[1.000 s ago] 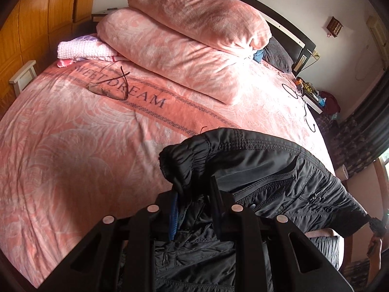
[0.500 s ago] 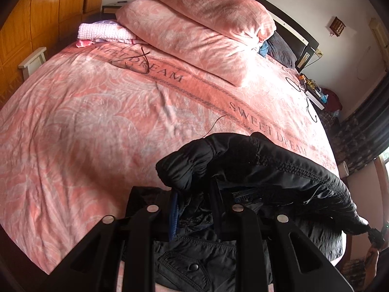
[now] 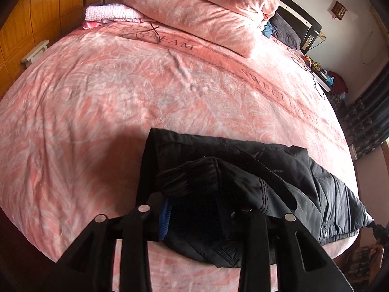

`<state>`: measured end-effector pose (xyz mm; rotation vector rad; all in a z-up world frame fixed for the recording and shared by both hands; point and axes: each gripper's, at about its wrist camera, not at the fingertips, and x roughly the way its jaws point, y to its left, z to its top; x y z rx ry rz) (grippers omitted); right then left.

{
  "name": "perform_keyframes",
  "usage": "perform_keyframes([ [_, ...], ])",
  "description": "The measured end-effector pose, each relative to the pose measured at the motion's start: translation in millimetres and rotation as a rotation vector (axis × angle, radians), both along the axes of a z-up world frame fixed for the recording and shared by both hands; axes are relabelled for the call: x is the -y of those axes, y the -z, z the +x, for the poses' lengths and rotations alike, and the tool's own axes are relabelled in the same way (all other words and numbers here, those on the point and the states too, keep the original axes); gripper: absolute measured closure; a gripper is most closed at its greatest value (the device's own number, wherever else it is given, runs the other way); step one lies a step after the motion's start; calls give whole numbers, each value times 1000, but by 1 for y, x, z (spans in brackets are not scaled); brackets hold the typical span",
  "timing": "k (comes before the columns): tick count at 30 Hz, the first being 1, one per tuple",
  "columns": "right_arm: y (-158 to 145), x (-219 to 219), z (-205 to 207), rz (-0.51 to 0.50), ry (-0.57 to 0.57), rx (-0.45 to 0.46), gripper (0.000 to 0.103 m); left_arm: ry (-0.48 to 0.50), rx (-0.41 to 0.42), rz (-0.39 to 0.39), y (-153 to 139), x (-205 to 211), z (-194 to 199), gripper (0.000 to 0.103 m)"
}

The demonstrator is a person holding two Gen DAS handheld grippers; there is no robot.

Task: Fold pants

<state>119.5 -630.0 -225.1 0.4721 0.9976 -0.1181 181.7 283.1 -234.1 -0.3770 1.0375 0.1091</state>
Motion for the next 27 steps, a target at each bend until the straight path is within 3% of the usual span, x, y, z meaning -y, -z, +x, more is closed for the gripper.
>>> perform_keyframes([
  [1, 2, -1, -2, -14, 4, -14, 85, -7, -17, 25, 4, 0, -3, 59],
  [2, 5, 0, -6, -24, 17, -29, 83, -21, -39, 55, 9, 0, -6, 45],
  [3, 8, 1, -10, -34, 34, -44, 74, -35, -63, 87, 14, -2, -9, 39],
  [5, 11, 6, -21, -35, 71, -56, 52, -73, -124, 138, 26, -7, -17, 16],
  [6, 12, 9, -27, -18, 89, -55, 39, -93, -165, 157, 35, -10, -21, 15],
  [9, 19, 17, -45, 72, 126, -62, 39, -178, -292, 252, 58, -27, -38, 16],
  [12, 26, 20, -67, 214, 165, -29, 39, -274, -344, 212, 69, -48, -61, 16],
  [14, 33, 14, -78, 291, 173, -16, 39, -304, -306, 173, 64, -53, -74, 16],
  [16, 40, 6, -87, 352, 179, -8, 39, -295, -201, 123, 50, -47, -82, 16],
  [19, 53, -4, -90, 422, 199, -7, 37, -259, -64, -12, 39, -36, -81, 9],
  [21, 62, -8, -87, 476, 220, -9, 37, -241, -66, -55, 46, -29, -67, 9],
  [22, 65, -10, -86, 494, 227, -9, 37, -229, -84, -61, 50, -25, -58, 9],
  [24, 67, -15, -80, 509, 234, -9, 37, -227, -124, -70, 60, -20, -46, 25],
  [25, 66, -17, -77, 513, 234, -8, 37, -221, -141, -105, 64, -21, -41, 54],
  [26, 65, -18, -74, 513, 237, -5, 37, -218, -151, -139, 66, -21, -35, 71],
  [27, 62, -18, -72, 505, 244, -2, 37, -229, -158, -119, 65, -22, -31, 73],
])
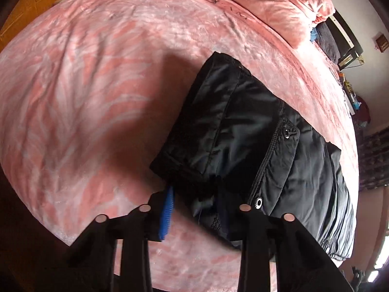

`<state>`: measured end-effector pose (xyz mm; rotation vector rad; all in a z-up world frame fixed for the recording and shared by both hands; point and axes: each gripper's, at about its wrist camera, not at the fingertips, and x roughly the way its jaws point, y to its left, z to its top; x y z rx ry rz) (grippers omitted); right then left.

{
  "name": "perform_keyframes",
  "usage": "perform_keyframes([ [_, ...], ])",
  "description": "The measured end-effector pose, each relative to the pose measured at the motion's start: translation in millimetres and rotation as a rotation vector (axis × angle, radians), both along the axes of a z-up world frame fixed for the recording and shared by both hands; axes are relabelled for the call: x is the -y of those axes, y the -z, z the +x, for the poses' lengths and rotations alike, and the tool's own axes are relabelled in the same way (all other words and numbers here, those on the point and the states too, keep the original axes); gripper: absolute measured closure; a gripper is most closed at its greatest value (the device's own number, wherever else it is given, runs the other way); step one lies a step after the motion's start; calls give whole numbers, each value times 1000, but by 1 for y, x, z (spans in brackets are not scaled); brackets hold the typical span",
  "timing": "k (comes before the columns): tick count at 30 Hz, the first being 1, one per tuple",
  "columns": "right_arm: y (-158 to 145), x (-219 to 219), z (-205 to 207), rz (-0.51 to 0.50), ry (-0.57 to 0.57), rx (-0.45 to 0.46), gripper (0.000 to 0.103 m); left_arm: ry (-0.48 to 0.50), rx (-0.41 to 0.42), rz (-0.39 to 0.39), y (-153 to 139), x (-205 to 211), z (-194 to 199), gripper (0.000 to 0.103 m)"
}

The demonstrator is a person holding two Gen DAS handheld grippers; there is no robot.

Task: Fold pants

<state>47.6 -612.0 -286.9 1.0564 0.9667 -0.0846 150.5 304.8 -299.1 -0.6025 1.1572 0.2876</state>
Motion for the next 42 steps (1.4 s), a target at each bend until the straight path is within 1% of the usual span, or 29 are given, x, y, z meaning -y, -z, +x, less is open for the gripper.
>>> perform_keyframes([
  [2, -6, 5, 4, -11, 22, 16, 37, 4, -5, 43, -5, 3, 5, 79],
  [6, -8, 23, 11, 14, 99, 42, 38, -16, -19, 38, -6, 1, 8, 80],
  [10, 9, 38, 20, 66, 157, 27, 50, -1, -21, 54, -4, 1, 8, 79],
  [13, 22, 47, 28, 74, 191, 3, 52, -12, -26, 51, -3, 0, 8, 79],
  [15, 28, 52, 33, 84, 210, -3, 52, -12, -38, 70, -1, 2, 13, 78],
  [16, 31, 55, 36, 88, 216, 3, 56, -14, -43, 77, -1, 3, 13, 78],
  [17, 33, 56, 38, 93, 216, 2, 63, -19, -47, 82, -1, 4, 14, 78],
  [18, 33, 57, 38, 89, 219, -3, 86, -26, -48, 83, 0, 3, 14, 78],
  [19, 32, 56, 38, 70, 219, -6, 95, -32, -50, 84, 0, 2, 15, 78],
  [21, 28, 52, 37, 18, 211, -18, 96, -32, -59, 95, 0, 3, 16, 78],
  [24, 36, 51, 30, 24, 235, -32, 97, -23, -78, 109, 0, 3, 20, 78],
  [28, 40, 53, 35, -4, 206, -46, 97, -12, -92, 120, 0, 2, 24, 78],
  [32, 47, 53, 36, 14, 231, -75, 97, -38, -98, 113, 3, 1, 25, 78],
  [33, 47, 54, 34, 31, 238, -71, 95, -37, -99, 121, 3, 3, 25, 78],
  [34, 46, 56, 32, 57, 244, -54, 91, -30, -98, 133, 2, 5, 25, 78],
  [35, 44, 59, 28, 65, 255, -46, 89, -16, -97, 147, 1, 7, 24, 75],
  [36, 40, 62, 23, 53, 267, -45, 82, -4, -94, 166, -1, 9, 23, 73],
  [37, 36, 66, 19, 44, 271, -39, 75, 1, -89, 191, -4, 10, 21, 64],
  [38, 34, 69, 15, 51, 273, -32, 73, 1, -84, 231, -9, 12, 18, 42],
  [39, 33, 72, 11, 60, 273, -25, 72, 1, -65, 256, -13, 13, 14, 33],
  [40, 32, 75, 9, 65, 268, -17, 65, -3, -41, 277, -18, 14, 10, 25],
  [42, 29, 78, 7, 64, 256, -3, 57, -11, -15, 284, -22, 15, 3, 24],
])
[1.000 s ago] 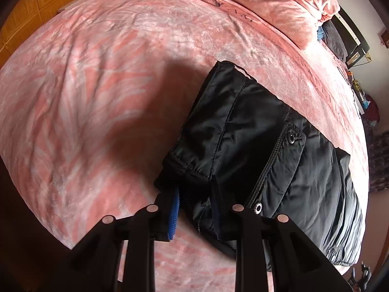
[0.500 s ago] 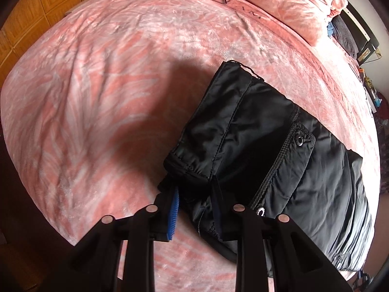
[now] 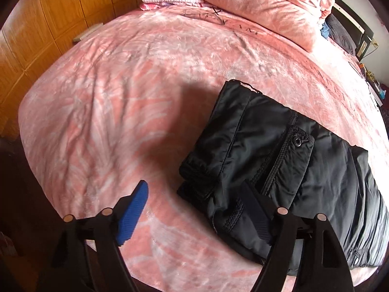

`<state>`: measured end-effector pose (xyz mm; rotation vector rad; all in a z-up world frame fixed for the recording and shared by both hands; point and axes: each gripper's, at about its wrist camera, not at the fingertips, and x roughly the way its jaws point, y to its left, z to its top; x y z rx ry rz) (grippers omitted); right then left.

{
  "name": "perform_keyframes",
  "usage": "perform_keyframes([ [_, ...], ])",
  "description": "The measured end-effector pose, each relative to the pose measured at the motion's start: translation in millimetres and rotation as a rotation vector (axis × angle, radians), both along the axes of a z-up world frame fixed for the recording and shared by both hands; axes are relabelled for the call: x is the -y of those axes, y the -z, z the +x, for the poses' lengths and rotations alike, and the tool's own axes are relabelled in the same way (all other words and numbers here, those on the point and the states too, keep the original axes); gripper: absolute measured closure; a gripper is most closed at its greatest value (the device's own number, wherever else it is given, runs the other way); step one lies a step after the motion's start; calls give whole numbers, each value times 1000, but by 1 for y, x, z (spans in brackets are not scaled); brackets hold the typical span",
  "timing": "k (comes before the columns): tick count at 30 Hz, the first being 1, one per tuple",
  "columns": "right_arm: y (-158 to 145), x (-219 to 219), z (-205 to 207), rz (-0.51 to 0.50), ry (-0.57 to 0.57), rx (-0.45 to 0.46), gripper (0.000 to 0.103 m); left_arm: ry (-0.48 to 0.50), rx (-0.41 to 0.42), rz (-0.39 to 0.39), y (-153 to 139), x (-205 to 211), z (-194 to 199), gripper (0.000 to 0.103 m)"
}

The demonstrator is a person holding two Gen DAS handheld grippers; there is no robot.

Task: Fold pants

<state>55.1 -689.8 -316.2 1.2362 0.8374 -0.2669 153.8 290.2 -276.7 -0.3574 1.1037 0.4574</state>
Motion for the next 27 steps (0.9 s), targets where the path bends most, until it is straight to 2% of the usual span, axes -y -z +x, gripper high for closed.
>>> perform_keyframes([
  [3, 1, 1, 1, 3, -19, 19, 48, -13, 35, -7, -4, 1, -7, 24],
  [7, 6, -3, 6, 8, -34, 21, 44, -13, 94, 12, -11, 9, -12, 14],
  [10, 13, -5, 9, 20, -40, 31, 43, -10, 108, 2, -10, 14, -15, 14],
  [14, 24, -7, 13, 40, -44, 36, 43, -13, 98, 5, -3, 21, -12, 14],
  [27, 38, -8, 21, 63, -58, 142, 42, -58, 82, 2, 16, 32, -10, 14],
])
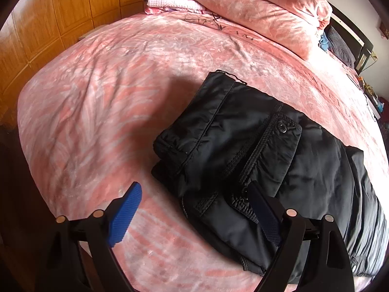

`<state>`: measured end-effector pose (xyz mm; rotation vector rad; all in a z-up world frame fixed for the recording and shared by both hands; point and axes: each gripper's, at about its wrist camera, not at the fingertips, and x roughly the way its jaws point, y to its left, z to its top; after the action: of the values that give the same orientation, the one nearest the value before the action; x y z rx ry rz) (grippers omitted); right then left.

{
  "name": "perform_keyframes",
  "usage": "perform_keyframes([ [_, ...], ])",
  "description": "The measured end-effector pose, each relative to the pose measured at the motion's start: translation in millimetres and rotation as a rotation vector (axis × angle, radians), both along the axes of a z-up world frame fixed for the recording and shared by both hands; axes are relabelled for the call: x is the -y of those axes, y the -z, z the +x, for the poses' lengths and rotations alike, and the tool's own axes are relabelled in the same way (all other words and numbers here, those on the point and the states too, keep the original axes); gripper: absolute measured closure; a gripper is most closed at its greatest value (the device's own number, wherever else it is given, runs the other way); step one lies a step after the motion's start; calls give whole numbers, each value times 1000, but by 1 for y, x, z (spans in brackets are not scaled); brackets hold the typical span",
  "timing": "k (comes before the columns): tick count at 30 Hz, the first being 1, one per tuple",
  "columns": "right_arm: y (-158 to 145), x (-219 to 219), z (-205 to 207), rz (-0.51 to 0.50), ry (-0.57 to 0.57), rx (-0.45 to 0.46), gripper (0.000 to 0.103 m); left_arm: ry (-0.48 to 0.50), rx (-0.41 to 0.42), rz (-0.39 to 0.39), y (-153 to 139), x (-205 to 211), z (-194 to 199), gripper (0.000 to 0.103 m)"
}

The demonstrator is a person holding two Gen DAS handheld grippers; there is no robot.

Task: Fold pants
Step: 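Grasp the end of a pant leg with right gripper and lift it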

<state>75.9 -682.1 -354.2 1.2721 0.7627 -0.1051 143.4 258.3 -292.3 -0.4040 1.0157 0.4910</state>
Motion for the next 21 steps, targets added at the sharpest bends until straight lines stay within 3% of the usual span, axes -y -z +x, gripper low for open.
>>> perform_keyframes([
  [5, 0, -2, 6, 5, -9, 19, 48, -9, 13, 23, 1, 4, -2, 14],
  [7, -1, -3, 8, -2, -13, 15, 70, -12, 17, 40, 1, 6, -2, 14],
  [10, -8, -7, 12, -33, -31, 17, 81, -28, 31, 50, 0, 7, -4, 14],
  [21, -59, -24, 24, -172, -70, 26, 84, -23, 64, 91, -1, 18, -9, 14],
])
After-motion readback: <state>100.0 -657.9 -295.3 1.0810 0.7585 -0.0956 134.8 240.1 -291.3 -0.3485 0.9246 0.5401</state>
